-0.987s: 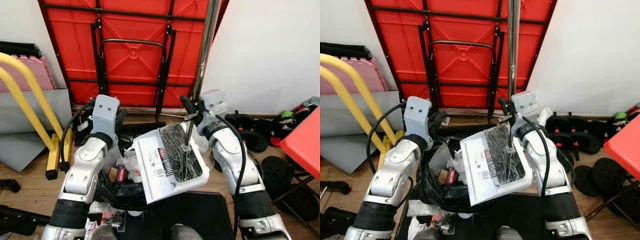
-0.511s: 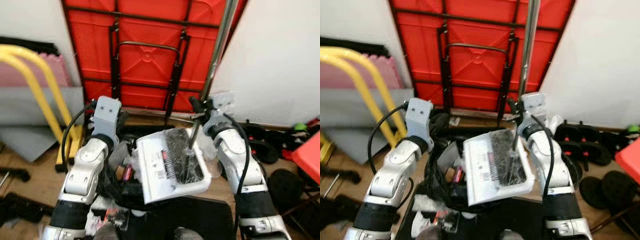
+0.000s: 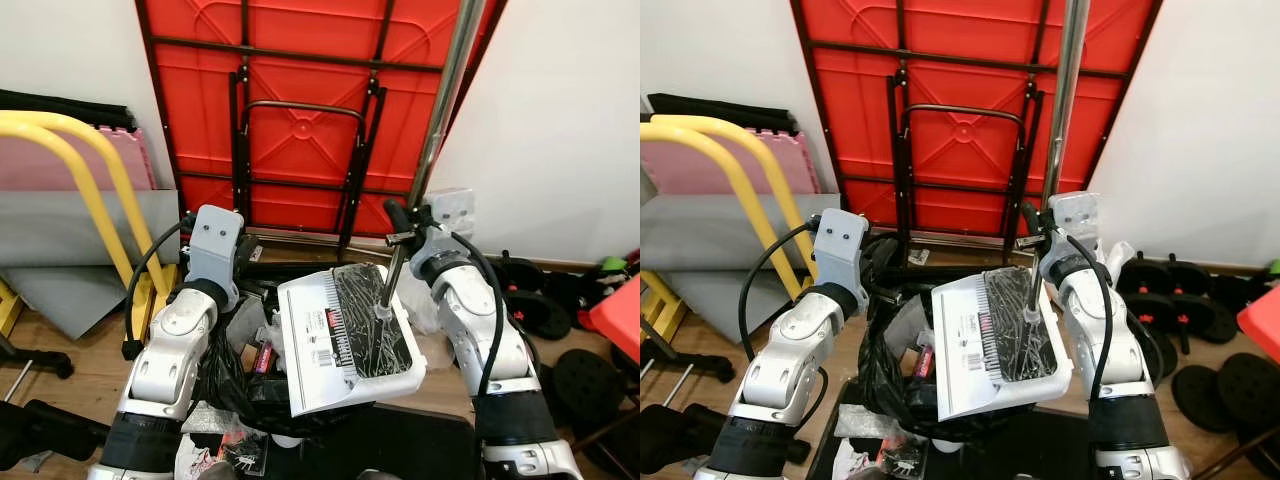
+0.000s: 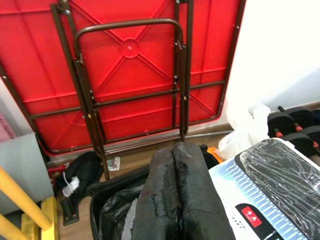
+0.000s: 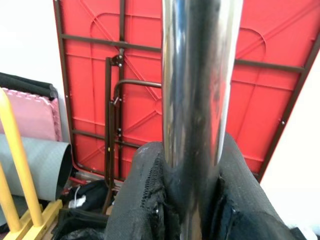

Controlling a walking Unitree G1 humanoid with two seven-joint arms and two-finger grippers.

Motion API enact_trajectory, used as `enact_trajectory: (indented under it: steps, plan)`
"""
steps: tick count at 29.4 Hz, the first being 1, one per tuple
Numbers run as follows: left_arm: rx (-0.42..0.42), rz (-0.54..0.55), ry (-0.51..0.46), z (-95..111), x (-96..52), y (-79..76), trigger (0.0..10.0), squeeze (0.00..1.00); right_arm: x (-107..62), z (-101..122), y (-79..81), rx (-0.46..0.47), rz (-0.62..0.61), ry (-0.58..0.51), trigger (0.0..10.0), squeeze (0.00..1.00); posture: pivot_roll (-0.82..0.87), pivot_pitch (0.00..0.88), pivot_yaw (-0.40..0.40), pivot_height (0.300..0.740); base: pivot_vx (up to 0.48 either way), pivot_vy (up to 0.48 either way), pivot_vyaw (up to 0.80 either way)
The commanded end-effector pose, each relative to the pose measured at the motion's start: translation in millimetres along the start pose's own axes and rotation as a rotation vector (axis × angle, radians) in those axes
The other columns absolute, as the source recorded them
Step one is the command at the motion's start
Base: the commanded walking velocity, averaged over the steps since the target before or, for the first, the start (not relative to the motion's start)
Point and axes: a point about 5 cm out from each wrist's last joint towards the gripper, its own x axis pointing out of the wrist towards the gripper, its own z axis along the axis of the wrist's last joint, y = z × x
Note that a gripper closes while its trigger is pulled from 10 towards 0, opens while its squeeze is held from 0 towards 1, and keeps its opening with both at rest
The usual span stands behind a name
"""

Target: Sweep floor

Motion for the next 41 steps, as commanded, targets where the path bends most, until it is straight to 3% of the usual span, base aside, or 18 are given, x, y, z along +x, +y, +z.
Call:
enact_trajectory:
  steps: [1, 41]
  plan:
    - [0.005, -0.013, 0.020, -2.4, 0.2, -2.7, 10.0, 0.00, 2.8, 11.2, -4.7, -0.001, -0.020, -0.045, 10.0, 0.00, -0.13, 0.042, -0.126, 0.740, -0.247, 0.000, 0.00]
    - [0.008, -0.023, 0.021, -2.4, -0.3, -4.1, 10.0, 0.00, 4.5, 9.4, -11.1, -0.017, -0.056, -0.034, 10.0, 0.00, -0.13, 0.042, -0.126, 0.740, -0.247, 0.000, 0.00]
